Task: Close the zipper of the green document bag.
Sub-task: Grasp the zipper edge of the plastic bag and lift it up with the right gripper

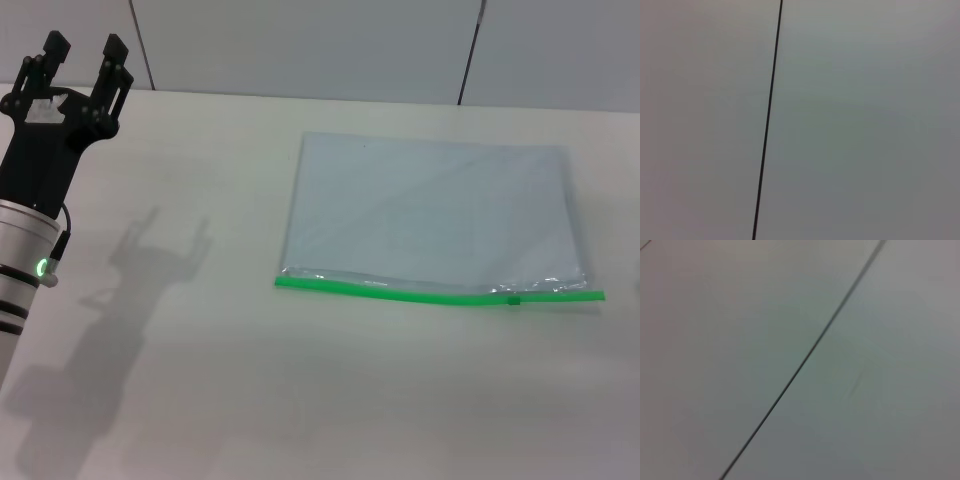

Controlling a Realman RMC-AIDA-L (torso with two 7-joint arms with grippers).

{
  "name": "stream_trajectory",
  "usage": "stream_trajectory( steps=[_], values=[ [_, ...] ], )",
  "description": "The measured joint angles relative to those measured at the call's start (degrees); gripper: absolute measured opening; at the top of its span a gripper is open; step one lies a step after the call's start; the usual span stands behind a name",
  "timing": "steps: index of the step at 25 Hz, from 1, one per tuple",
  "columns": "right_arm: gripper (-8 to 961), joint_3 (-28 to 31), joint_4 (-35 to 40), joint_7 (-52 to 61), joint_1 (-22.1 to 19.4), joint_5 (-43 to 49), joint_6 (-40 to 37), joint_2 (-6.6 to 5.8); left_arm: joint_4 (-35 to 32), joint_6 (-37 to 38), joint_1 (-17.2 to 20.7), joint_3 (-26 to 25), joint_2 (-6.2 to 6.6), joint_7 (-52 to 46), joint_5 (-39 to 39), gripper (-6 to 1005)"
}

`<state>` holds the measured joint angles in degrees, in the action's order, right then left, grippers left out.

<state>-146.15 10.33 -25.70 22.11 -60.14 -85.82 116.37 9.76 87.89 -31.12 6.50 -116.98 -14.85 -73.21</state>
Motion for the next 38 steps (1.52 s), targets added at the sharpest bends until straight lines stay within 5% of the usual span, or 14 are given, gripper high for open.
stream_trajectory(
  steps=[11, 20, 38],
  values=[
    [657, -10.09, -0.05, -26.3, -3.49, 0.03, 9.15, 0.07, -0.22, 0.0, 0.4, 0.0, 0.07, 0.0, 0.36, 679],
    [656, -10.03, -0.31, -31.48, -4.01, -0.59, 18.15, 0.07, -0.28, 0.01, 0.48, 0.0, 0.09, 0.0, 0.48, 677],
    [654, -10.66, 0.25, -35.49, -4.35, -0.13, 23.12, 0.08, -0.41, 0.01, 0.8, -0.09, 0.08, 0.0, 0.53, 676]
  ],
)
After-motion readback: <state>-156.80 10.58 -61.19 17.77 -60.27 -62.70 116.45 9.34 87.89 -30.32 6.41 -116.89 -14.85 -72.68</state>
